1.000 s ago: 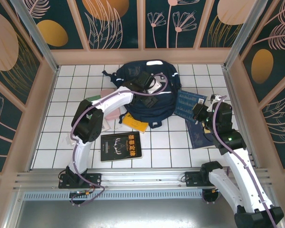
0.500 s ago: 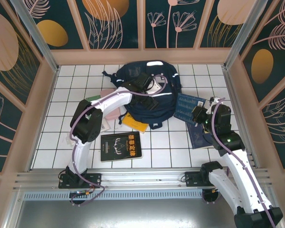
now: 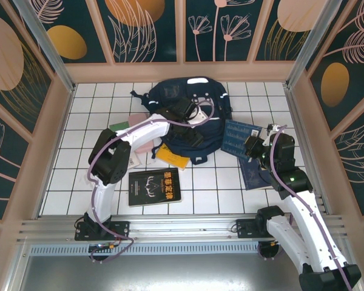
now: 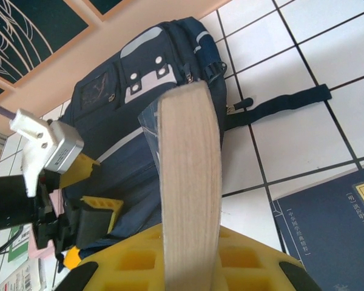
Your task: Pack books, pencil case, and school supplies into a backpack
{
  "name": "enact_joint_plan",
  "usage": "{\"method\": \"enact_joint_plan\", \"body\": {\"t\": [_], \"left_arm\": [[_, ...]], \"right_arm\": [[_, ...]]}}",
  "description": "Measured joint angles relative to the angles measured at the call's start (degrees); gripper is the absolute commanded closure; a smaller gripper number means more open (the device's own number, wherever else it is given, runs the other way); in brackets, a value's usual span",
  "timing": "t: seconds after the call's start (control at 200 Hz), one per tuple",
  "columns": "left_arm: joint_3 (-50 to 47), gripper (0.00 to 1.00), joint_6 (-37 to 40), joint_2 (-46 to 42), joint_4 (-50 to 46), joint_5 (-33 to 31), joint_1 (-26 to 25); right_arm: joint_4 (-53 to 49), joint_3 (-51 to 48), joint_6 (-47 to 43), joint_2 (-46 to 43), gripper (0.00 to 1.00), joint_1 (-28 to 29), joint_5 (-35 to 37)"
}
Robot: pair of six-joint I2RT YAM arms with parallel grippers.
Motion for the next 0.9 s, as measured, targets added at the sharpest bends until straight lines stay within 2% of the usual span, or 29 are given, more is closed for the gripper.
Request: {"method": "enact_joint_plan", "body": {"t": [0.05, 0.085, 0.175, 0.31, 0.586, 0.901], "left_arm": [[1.7, 0.25, 0.02, 1.68, -0.04, -1.53, -0.28], [2.95, 0.31, 0.13, 2.95, 0.04, -2.45, -0.46], [5.75, 0.66, -0.07, 6.1, 0.52, -4.13, -0.52], [10.03, 1.0, -1.05, 8.55, -0.59, -3.89, -0.46], [16.09, 1.0, -3.78, 9.75, -5.73, -1.51, 0.46], [17.97, 1.0, -7.28, 6.88, -5.31, 1.4, 2.01]], "right_arm": [[0.07, -0.2, 0.24, 0.0, 1.0, 0.0, -0.15], [0.07, -0.33, 0.37, 0.04, 1.0, 0.0, -0.22], [0.09, -0.37, 0.59, 0.04, 1.0, -0.02, -0.24], [0.09, -0.37, 0.83, 0.04, 1.0, -0.07, -0.28], [0.04, -0.37, 1.18, -1.62, 1.0, -0.09, -0.2], [0.0, -0.37, 4.46, -2.47, 1.0, -0.13, 0.04]]}}
